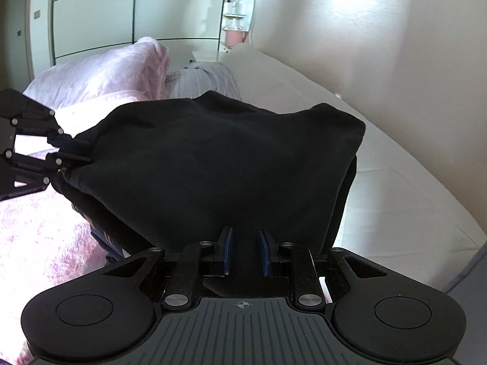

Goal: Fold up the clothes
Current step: 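Press the shirt flat on the stack and open both tools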

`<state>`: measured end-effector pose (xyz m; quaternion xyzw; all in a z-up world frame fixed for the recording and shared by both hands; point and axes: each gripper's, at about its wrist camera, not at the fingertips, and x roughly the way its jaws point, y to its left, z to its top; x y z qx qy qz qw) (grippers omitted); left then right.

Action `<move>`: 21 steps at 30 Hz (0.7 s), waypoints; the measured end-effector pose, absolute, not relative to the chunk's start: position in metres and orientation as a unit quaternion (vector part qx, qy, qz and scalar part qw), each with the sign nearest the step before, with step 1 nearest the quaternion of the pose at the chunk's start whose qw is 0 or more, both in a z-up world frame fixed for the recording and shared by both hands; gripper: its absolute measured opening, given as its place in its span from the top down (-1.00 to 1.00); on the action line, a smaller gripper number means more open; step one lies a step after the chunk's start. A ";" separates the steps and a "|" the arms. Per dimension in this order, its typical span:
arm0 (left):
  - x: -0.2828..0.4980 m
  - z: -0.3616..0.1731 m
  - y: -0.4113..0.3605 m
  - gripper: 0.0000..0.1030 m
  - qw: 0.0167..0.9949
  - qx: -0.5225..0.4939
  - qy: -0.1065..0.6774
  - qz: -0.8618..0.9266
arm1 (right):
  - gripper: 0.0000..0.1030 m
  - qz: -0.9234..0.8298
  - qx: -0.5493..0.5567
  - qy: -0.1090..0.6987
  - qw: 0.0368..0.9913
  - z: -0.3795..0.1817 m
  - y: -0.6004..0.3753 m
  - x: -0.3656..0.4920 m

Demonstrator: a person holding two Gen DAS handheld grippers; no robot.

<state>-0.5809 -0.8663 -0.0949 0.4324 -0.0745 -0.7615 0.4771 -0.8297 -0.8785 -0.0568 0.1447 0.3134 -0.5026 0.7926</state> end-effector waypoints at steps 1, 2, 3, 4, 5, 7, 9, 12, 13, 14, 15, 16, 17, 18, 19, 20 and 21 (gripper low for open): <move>-0.580 -0.093 -0.867 0.83 0.476 0.434 -0.074 -0.761 | 0.58 -0.501 0.144 0.314 0.793 -0.056 -0.880 -0.831; -0.580 -0.091 -0.867 0.83 0.474 0.436 -0.074 -0.761 | 0.58 -0.500 0.144 0.315 0.794 -0.056 -0.881 -0.832; -0.579 -0.088 -0.868 0.83 0.472 0.438 -0.074 -0.761 | 0.57 -0.499 0.142 0.316 0.794 -0.056 -0.881 -0.832; -0.580 -0.089 -0.866 0.83 0.472 0.440 -0.078 -0.760 | 0.57 -0.498 0.137 0.318 0.795 -0.057 -0.878 -0.833; -0.580 -0.089 -0.863 0.83 0.472 0.442 -0.081 -0.758 | 0.58 -0.497 0.132 0.320 0.796 -0.058 -0.875 -0.834; -0.579 -0.087 -0.856 0.84 0.474 0.442 -0.084 -0.757 | 0.58 -0.496 0.124 0.322 0.797 -0.063 -0.873 -0.833; -0.580 -0.088 -0.856 0.84 0.475 0.443 -0.080 -0.757 | 0.58 -0.497 0.122 0.321 0.797 -0.066 -0.868 -0.834; -0.583 -0.085 -0.862 0.84 0.474 0.447 -0.080 -0.754 | 0.57 -0.492 0.127 0.323 0.799 -0.063 -0.873 -0.834; -0.583 -0.082 -0.864 0.85 0.475 0.447 -0.079 -0.754 | 0.57 -0.490 0.131 0.323 0.799 -0.060 -0.877 -0.835; -0.583 -0.079 -0.865 0.85 0.476 0.447 -0.077 -0.753 | 0.57 -0.489 0.135 0.321 0.800 -0.057 -0.880 -0.836; -0.583 -0.076 -0.867 0.85 0.478 0.446 -0.076 -0.753 | 0.57 -0.489 0.138 0.318 0.800 -0.054 -0.883 -0.837; -0.582 -0.072 -0.869 0.84 0.480 0.444 -0.072 -0.753 | 0.57 -0.490 0.138 0.315 0.801 -0.050 -0.886 -0.838; -0.582 -0.070 -0.871 0.83 0.483 0.442 -0.069 -0.753 | 0.57 -0.491 0.137 0.313 0.801 -0.047 -0.887 -0.839; -0.582 -0.067 -0.872 0.81 0.486 0.440 -0.066 -0.752 | 0.56 -0.493 0.132 0.312 0.802 -0.044 -0.887 -0.839; -0.582 -0.064 -0.873 0.75 0.489 0.437 -0.063 -0.752 | 0.53 -0.495 0.127 0.311 0.801 -0.041 -0.887 -0.839; -0.581 -0.062 -0.874 0.68 0.493 0.434 -0.059 -0.751 | 0.47 -0.498 0.124 0.310 0.801 -0.039 -0.886 -0.839; -0.580 -0.060 -0.874 0.66 0.497 0.431 -0.055 -0.751 | 0.26 -0.502 0.121 0.307 0.799 -0.037 -0.885 -0.839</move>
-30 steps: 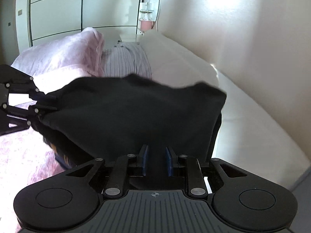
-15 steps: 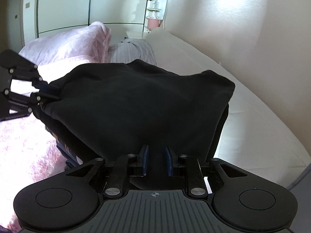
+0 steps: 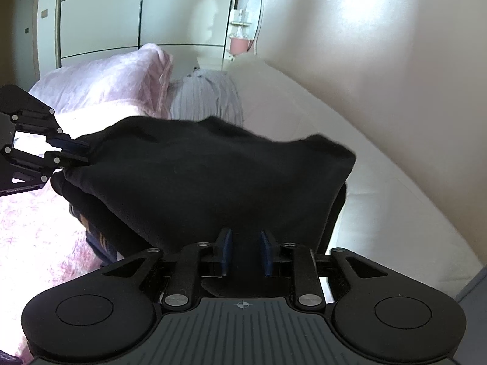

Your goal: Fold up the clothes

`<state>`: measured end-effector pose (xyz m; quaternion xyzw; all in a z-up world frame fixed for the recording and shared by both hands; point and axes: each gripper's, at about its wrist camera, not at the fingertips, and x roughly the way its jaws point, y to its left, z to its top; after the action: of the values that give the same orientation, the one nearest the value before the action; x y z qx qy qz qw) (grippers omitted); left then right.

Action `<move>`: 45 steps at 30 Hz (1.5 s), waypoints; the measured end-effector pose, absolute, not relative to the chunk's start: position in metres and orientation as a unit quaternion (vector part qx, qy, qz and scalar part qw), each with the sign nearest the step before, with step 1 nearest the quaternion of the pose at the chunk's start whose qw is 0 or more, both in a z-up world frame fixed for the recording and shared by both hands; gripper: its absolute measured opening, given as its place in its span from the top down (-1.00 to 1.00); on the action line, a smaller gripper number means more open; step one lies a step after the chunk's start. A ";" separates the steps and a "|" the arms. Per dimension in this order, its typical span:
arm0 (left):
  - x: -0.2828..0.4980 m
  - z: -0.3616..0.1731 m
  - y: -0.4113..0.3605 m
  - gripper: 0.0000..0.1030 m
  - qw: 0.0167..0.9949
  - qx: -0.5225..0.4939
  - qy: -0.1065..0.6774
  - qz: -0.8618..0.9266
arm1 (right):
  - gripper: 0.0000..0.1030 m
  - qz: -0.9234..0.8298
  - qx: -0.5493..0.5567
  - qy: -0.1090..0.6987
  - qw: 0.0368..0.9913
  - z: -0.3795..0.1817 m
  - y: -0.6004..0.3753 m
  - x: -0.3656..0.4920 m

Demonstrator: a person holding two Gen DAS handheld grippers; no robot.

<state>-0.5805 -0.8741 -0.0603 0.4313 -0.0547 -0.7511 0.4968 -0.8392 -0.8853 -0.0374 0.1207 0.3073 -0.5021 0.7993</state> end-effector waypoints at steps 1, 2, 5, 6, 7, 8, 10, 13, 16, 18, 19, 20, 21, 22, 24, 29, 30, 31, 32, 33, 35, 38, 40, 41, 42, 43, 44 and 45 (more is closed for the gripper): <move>-0.580 -0.058 -0.875 0.63 0.501 0.428 -0.050 -0.751 | 0.06 -0.508 0.117 0.303 0.798 -0.036 -0.884 -0.840; -0.579 -0.057 -0.875 0.60 0.504 0.426 -0.046 -0.750 | -0.01 -0.513 0.115 0.296 0.797 -0.035 -0.882 -0.843; -0.579 -0.050 -0.873 0.49 0.514 0.417 -0.034 -0.748 | -0.09 -0.514 0.126 0.290 0.798 -0.039 -0.881 -0.847; -0.580 -0.047 -0.871 0.46 0.517 0.414 -0.031 -0.748 | -0.09 -0.513 0.124 0.291 0.798 -0.039 -0.881 -0.848; -0.580 -0.044 -0.870 0.40 0.522 0.410 -0.027 -0.748 | -0.10 -0.514 0.120 0.286 0.799 -0.036 -0.881 -0.849; -0.579 -0.041 -0.868 0.31 0.527 0.405 -0.021 -0.747 | -0.10 -0.518 0.116 0.278 0.800 -0.032 -0.881 -0.851; -0.578 -0.035 -0.863 0.20 0.538 0.394 -0.004 -0.745 | -0.10 -0.522 0.117 0.263 0.803 -0.029 -0.877 -0.853; -0.574 -0.031 -0.855 0.04 0.560 0.378 0.035 -0.737 | -0.10 -0.524 0.122 0.243 0.807 -0.027 -0.869 -0.856; -0.572 -0.032 -0.842 -0.29 0.576 0.363 0.075 -0.728 | -0.11 -0.537 0.134 0.228 0.801 -0.031 -0.853 -0.854; -0.571 -0.034 -0.833 -0.37 0.578 0.355 0.091 -0.729 | -0.14 -0.545 0.144 0.222 0.795 -0.034 -0.842 -0.852; -0.571 -0.036 -0.827 -0.43 0.577 0.353 0.098 -0.730 | -0.23 -0.548 0.149 0.223 0.792 -0.036 -0.833 -0.850; -0.571 -0.037 -0.821 -0.50 0.574 0.350 0.105 -0.732 | -0.31 -0.551 0.154 0.225 0.789 -0.038 -0.824 -0.847; -0.571 -0.039 -0.814 -0.53 0.572 0.347 0.112 -0.734 | -0.45 -0.556 0.159 0.226 0.784 -0.038 -0.815 -0.845; -0.570 -0.041 -0.808 -0.58 0.570 0.343 0.119 -0.737 | -0.50 -0.563 0.165 0.226 0.778 -0.039 -0.805 -0.843; -0.566 -0.043 -0.796 -0.64 0.567 0.332 0.136 -0.741 | -0.51 -0.575 0.174 0.227 0.767 -0.039 -0.784 -0.838; -0.544 -0.047 -0.760 -0.80 0.557 0.305 0.178 -0.752 | -0.52 -0.617 0.192 0.238 0.725 -0.038 -0.729 -0.815; -0.539 -0.046 -0.752 -0.81 0.553 0.300 0.185 -0.755 | -0.52 -0.628 0.201 0.237 0.714 -0.038 -0.716 -0.811; -0.532 -0.046 -0.743 -0.84 0.546 0.298 0.193 -0.759 | -0.52 -0.637 0.211 0.233 0.704 -0.038 -0.703 -0.805; -0.526 -0.047 -0.734 -0.85 0.538 0.295 0.200 -0.764 | -0.52 -0.645 0.220 0.231 0.694 -0.038 -0.690 -0.799; -0.521 -0.047 -0.725 -0.85 0.533 0.294 0.205 -0.766 | -0.52 -0.653 0.226 0.229 0.685 -0.038 -0.676 -0.792; -0.511 -0.048 -0.705 -0.88 0.528 0.291 0.210 -0.769 | -0.52 -0.666 0.242 0.227 0.668 -0.039 -0.650 -0.777; -0.500 -0.050 -0.680 -0.89 0.526 0.296 0.225 -0.765 | -0.53 -0.674 0.263 0.222 0.654 -0.039 -0.615 -0.755; -0.493 -0.049 -0.663 -0.89 0.520 0.300 0.234 -0.765 | -0.53 -0.672 0.277 0.229 0.648 -0.040 -0.598 -0.739; -0.491 -0.048 -0.657 -0.89 0.519 0.299 0.232 -0.766 | -0.53 -0.671 0.282 0.230 0.646 -0.039 -0.590 -0.732; -0.489 -0.048 -0.651 -0.89 0.519 0.298 0.229 -0.768 | -0.53 -0.669 0.284 0.232 0.646 -0.038 -0.583 -0.727; -0.486 -0.047 -0.648 -0.89 0.523 0.298 0.232 -0.764 | -0.53 -0.668 0.285 0.235 0.646 -0.036 -0.577 -0.722; -0.484 -0.047 -0.645 -0.89 0.527 0.298 0.236 -0.760 | -0.53 -0.666 0.286 0.239 0.646 -0.035 -0.573 -0.718; -0.482 -0.047 -0.642 -0.89 0.531 0.297 0.241 -0.756 | -0.53 -0.665 0.285 0.243 0.646 -0.034 -0.570 -0.714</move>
<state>-0.4822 -0.6424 -0.0472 0.2971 0.2407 -0.7565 0.5306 -0.7140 -0.5699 -0.0336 0.2852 0.2426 -0.6649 0.6463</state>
